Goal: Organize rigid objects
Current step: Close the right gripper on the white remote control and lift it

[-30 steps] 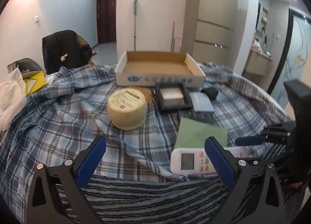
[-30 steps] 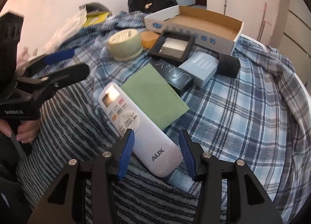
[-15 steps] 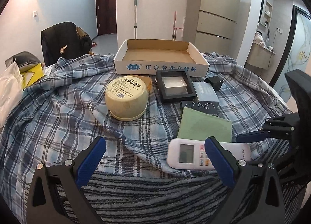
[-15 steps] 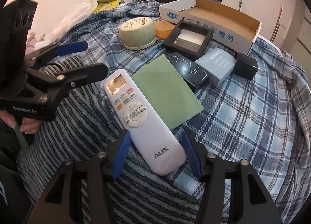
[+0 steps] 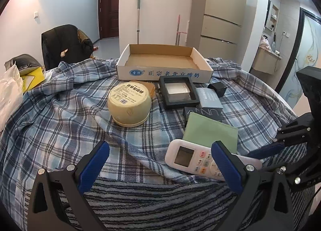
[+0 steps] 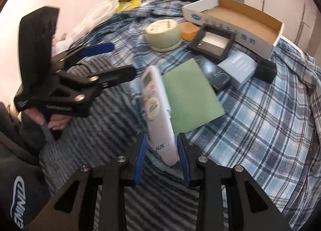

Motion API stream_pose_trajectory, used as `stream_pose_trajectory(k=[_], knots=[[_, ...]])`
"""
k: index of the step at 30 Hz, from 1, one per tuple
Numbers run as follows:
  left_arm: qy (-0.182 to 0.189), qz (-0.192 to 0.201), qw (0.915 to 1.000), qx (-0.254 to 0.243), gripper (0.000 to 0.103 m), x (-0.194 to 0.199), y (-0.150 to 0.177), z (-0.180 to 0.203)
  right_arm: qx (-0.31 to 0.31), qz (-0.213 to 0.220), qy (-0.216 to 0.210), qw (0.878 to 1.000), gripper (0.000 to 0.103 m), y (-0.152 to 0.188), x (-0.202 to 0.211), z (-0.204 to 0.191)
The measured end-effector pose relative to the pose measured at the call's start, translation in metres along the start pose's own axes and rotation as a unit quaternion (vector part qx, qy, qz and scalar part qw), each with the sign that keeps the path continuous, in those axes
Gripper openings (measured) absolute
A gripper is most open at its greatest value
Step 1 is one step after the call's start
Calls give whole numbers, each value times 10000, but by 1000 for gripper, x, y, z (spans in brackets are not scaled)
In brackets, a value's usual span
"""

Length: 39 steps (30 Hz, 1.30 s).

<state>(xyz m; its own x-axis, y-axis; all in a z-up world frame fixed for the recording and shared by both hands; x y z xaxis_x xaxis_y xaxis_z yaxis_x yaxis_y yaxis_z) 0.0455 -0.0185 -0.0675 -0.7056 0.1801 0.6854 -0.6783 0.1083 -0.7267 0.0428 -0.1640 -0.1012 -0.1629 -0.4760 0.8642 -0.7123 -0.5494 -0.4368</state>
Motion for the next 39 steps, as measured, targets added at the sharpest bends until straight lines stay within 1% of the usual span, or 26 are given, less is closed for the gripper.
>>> stream_pose_trajectory(k=[1, 3, 5, 6, 10, 14, 16, 19, 20, 21, 23, 25, 26, 29, 30, 31, 32, 34, 36, 37, 39], knots=[[100, 96, 9999, -27, 103, 4, 0, 1, 61, -22, -1, 10000, 31, 0, -1, -3], [180, 312, 9993, -44, 103, 13, 0, 2, 82, -138, -79, 9998, 28, -1, -6, -8], [250, 480, 9985, -21, 103, 20, -1, 2, -105, -318, -399, 9986, 26, -3, -12, -9], [266, 498, 9984, -6, 103, 20, -2, 2, -201, -351, -428, 9983, 25, -4, -13, -9], [95, 299, 9993, 195, 103, 13, -2, -6, -347, -298, -589, 9972, 24, -14, -11, -7], [82, 295, 9986, 434, 103, 14, 0, -16, -657, -339, -792, 9941, 24, -25, -21, 2], [86, 303, 9984, 479, 103, 14, 0, -18, -1019, -415, -1006, 9888, 24, -31, -31, 15], [72, 290, 9983, 497, 103, 13, 0, -19, -1655, -410, -1463, 9744, 24, -38, -44, 32], [74, 293, 9983, 494, 103, 13, 0, -19, -1683, -386, -1481, 9738, 24, -41, -46, 31], [70, 293, 9983, 493, 103, 13, 0, -19, -1594, -388, -1441, 9759, 24, -43, -49, 28], [65, 291, 9984, 488, 103, 13, 0, -20, -1084, -432, -1225, 9856, 26, -45, -53, 13], [49, 286, 9983, 507, 103, 13, 0, -20, -490, -391, -851, 9944, 27, -46, -54, -3], [44, 282, 9983, 517, 103, 13, 0, -21, -256, -397, -651, 9968, 27, -48, -54, -10], [13, 277, 9980, 561, 103, 13, 0, -22, -268, -393, -406, 9980, 24, -49, -53, -16], [6, 282, 9979, 576, 103, 13, 0, -23, -219, -339, -234, 9989, 23, -48, -51, -19], [15, 300, 9978, 596, 103, 14, 0, -23, -122, -251, 12, 9996, 19, -47, -47, -23], [32, 344, 9974, 626, 103, 16, 0, -24, -2, -137, 348, 9993, 15, -46, -40, -27], [67, 396, 9969, 676, 103, 18, 0, -26, 99, 70, 884, 9960, 12, -43, -25, -31], [67, 355, 9969, 694, 103, 17, 0, -27, 92, 280, 1335, 9906, 12, -32, -10, -31], [65, 330, 9970, 697, 103, 16, 0, -27, 81, 332, 1505, 9880, 12, -27, -6, -31], [69, 320, 9970, 698, 103, 15, 0, -26, -51, 375, 1647, 9856, 11, -15, 3, -24]])
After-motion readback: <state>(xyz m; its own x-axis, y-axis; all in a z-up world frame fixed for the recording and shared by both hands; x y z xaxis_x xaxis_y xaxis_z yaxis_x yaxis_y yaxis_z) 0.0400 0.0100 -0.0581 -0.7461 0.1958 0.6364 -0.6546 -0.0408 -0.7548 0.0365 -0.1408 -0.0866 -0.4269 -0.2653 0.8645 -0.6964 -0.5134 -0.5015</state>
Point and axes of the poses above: each gripper's, at about its wrist camera, not at the fingertips, and x roughly against the way its jaws point, z to its right, y to its underside, the point moved 2 cm from there along -x, roughly the way its jaws point, and after that the axes turned 3 degrees about -x, right-handed, at the moved point
